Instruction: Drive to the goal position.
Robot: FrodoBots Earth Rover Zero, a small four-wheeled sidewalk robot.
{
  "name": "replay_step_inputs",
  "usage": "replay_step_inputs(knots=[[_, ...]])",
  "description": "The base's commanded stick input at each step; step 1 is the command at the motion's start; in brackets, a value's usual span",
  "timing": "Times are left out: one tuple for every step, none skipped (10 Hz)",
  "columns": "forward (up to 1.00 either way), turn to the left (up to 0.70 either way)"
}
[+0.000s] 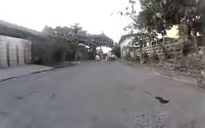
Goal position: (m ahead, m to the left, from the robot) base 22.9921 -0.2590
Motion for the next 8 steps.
replay_step_inputs(knots=[[1.00,0.02],[1.00,0.02],[1.00,0.03],[1.00,0.03],[1.00,0.03],[1.00,0.03],[1.00,0.03],[1.00,0.03]])
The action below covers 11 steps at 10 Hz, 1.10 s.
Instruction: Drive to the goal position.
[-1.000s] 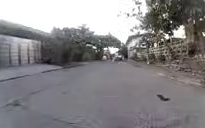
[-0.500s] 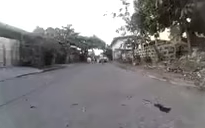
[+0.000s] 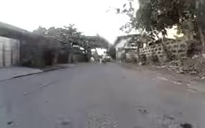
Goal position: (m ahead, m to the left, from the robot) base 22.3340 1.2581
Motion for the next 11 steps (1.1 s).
replay_step_inputs(knots=[[1.00,0.03],[1.00,0.03],[1.00,0.03],[1.00,0.03],[1.00,0.03],[1.00,0.03],[1.00,0.03],[1.00,0.03],[1.00,-0.01],[1.00,-0.37],[1.00,-0.37]])
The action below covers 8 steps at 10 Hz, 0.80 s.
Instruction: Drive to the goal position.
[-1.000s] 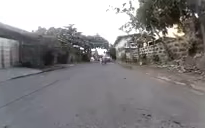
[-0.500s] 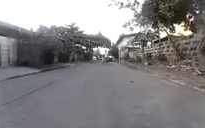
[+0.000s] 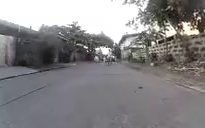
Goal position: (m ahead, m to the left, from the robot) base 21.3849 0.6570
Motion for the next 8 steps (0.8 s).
replay_step_inputs(knots=[[1.00,-0.37],[1.00,-0.31],[1.00,-0.03],[1.00,0.03],[1.00,0.03],[1.00,0.03],[1.00,0.04],[1.00,0.04]])
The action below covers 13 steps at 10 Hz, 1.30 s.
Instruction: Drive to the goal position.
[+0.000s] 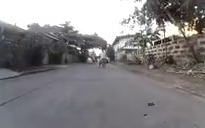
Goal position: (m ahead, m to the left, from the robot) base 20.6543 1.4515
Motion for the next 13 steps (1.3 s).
replay_step_inputs(knots=[[1.00,0.26],[1.00,0.44],[1.00,0.24],[1.00,0.04],[1.00,0.15],[1.00,0.37],[1.00,0.04],[1.00,0.04],[1.00,0.04],[1.00,0.04],[1.00,0.04],[1.00,0.04],[1.00,0.04]])
